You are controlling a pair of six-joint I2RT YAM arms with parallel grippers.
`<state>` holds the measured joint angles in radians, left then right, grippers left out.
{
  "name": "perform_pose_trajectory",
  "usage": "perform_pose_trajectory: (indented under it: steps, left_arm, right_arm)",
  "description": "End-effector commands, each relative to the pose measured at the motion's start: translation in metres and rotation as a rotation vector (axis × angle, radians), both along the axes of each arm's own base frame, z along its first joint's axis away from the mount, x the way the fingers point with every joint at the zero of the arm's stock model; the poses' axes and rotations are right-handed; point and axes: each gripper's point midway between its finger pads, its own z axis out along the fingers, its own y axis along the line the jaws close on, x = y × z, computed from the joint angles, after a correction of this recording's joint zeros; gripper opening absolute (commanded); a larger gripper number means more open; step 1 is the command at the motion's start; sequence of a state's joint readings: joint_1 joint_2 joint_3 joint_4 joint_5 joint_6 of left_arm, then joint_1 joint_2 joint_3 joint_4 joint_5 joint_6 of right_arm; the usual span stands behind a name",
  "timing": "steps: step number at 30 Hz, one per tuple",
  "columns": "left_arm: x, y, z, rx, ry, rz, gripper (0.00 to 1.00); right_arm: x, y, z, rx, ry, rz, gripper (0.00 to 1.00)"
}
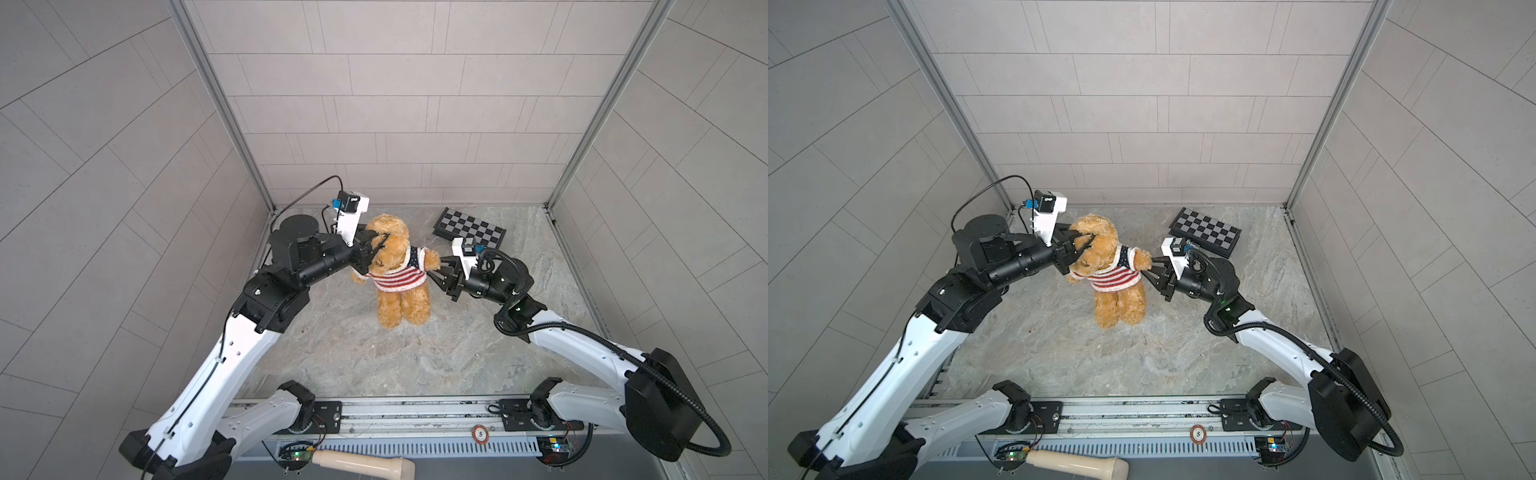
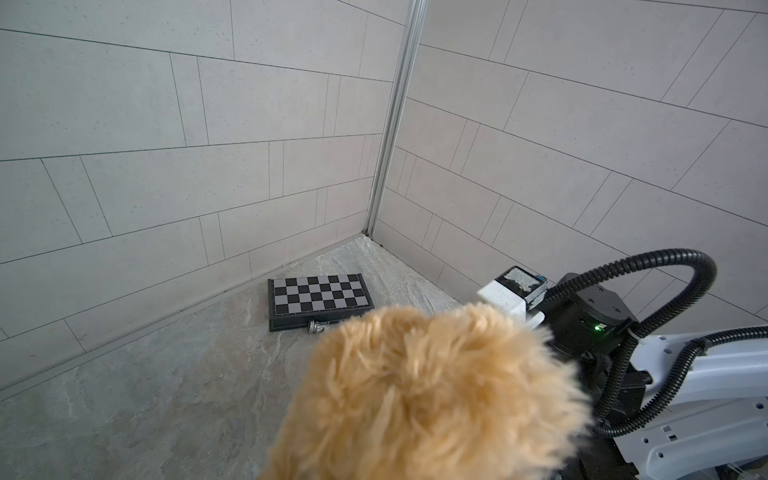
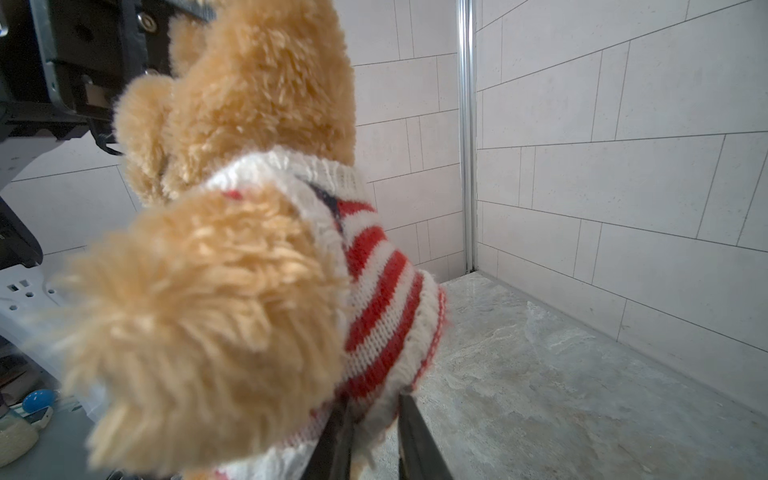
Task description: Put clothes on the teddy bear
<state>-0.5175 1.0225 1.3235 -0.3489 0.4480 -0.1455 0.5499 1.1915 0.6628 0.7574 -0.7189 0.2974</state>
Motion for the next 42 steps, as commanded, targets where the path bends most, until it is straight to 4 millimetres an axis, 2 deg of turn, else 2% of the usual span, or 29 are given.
perform_pose_trajectory:
  steps: [1, 5, 7, 9, 10, 12, 15, 19, 20, 23, 29, 31, 34, 38, 42]
  left_arm:
    - [-0.009, 0.002, 0.026, -0.061, -0.078, -0.013, 0.00]
    - [-0.008, 0.003, 0.027, -0.049, -0.088, -0.005, 0.00]
    - [-0.004, 0.004, 0.023, -0.035, -0.082, 0.008, 0.00]
    - [0.000, 0.005, 0.015, -0.015, -0.056, 0.026, 0.00]
    - [0.003, 0.006, 0.008, 0.005, -0.030, 0.043, 0.00]
    - [0.011, 0.010, -0.012, 0.056, 0.033, 0.081, 0.00]
    - [0.022, 0.006, -0.041, 0.109, 0.154, 0.087, 0.00]
    - [0.035, -0.015, -0.089, 0.146, 0.352, 0.032, 0.00]
    - [0.038, -0.020, -0.103, 0.145, 0.403, 0.022, 0.00]
    - [0.046, -0.039, -0.135, 0.088, 0.516, -0.026, 0.00]
    - [0.052, -0.083, -0.190, 0.039, 0.723, -0.177, 0.02]
    - [0.053, -0.096, -0.207, 0.048, 0.778, -0.223, 0.04]
    - [0.057, -0.116, -0.228, -0.028, 0.878, -0.295, 0.05]
    - [0.055, -0.127, -0.265, 0.058, 0.984, -0.318, 0.10]
    - [0.064, -0.127, -0.288, 0.120, 1.007, -0.279, 0.26]
  right_arm:
    - [-0.006, -0.004, 0.014, 0.011, -0.058, -0.013, 0.21]
    - [-0.013, -0.010, 0.028, 0.012, -0.101, -0.030, 0.22]
    - [-0.020, -0.018, 0.044, 0.027, -0.132, -0.045, 0.29]
    - [-0.023, -0.035, 0.061, 0.054, -0.161, -0.134, 0.34]
    - [-0.020, -0.051, 0.070, 0.077, -0.166, -0.226, 0.41]
    - [-0.009, -0.077, 0.075, 0.089, -0.149, -0.381, 0.50]
    - [0.008, -0.102, 0.063, 0.061, -0.107, -0.507, 0.53]
    - [0.035, -0.128, 0.040, 0.094, 0.018, -0.620, 0.58]
    - [0.041, -0.134, 0.027, 0.086, 0.051, -0.644, 0.60]
    - [0.050, -0.145, 0.008, 0.068, 0.091, -0.702, 0.66]
    - [0.067, -0.157, -0.029, -0.054, 0.187, -0.804, 0.68]
    - [0.069, -0.158, -0.035, -0.070, 0.205, -0.816, 0.68]
    - [0.068, -0.159, -0.036, -0.062, 0.201, -0.822, 0.69]
    - [0.070, -0.160, -0.038, -0.079, 0.200, -0.829, 0.70]
    - [0.072, -0.158, -0.042, -0.084, 0.207, -0.825, 0.70]
